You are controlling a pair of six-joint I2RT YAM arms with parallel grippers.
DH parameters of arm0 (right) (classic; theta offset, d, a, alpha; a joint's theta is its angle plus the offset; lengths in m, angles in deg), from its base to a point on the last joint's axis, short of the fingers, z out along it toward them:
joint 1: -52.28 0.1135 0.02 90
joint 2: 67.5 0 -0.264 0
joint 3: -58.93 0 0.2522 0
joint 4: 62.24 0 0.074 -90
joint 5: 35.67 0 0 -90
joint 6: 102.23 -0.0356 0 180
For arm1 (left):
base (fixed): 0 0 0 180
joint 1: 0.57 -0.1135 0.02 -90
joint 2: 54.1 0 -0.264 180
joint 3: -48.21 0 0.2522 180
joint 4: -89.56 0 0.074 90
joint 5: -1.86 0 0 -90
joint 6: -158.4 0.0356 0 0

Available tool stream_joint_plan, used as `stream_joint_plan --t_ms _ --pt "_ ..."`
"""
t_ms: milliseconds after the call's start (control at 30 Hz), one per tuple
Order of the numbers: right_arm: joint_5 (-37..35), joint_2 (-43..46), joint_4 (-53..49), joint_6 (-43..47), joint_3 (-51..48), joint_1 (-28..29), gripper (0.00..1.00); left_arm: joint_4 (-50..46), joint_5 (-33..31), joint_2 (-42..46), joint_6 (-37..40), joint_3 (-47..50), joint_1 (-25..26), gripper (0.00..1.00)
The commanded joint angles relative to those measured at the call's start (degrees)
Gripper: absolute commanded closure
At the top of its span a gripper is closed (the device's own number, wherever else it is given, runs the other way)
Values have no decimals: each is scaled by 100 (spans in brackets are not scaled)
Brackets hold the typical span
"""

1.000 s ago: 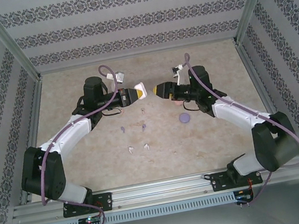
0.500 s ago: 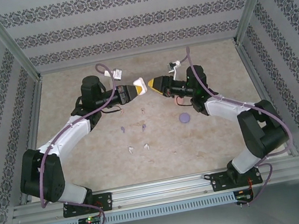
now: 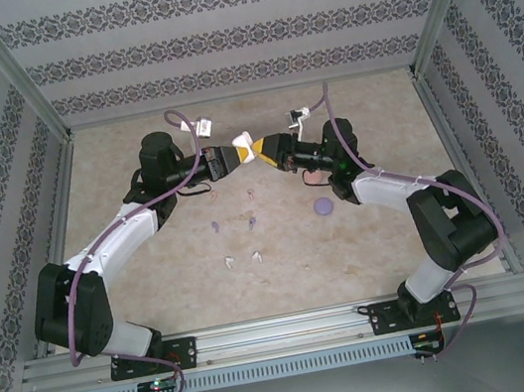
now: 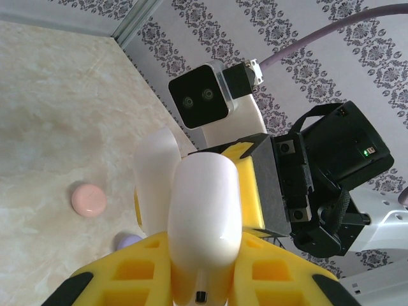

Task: Insert the wireless bluetooth earbuds into the charging case

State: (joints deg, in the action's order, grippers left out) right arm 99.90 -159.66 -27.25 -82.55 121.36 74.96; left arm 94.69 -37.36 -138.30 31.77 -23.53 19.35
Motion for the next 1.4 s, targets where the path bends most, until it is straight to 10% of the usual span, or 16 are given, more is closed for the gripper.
stream_joint_plan --t_ms 0,1000,1200,1367 --pt "69 -99 318 1 -37 44 65 362 19 104 -72 31 58 100" --pt "3 -136 648 -361 65 -22 100 435 -205 31 -102 167 218 100" --pt "-160 -66 36 -27 -32 -174 100 79 -666 221 103 198 214 37" --pt "-179 -100 -498 365 -51 -373 100 -680 -997 543 601 63 166 17"
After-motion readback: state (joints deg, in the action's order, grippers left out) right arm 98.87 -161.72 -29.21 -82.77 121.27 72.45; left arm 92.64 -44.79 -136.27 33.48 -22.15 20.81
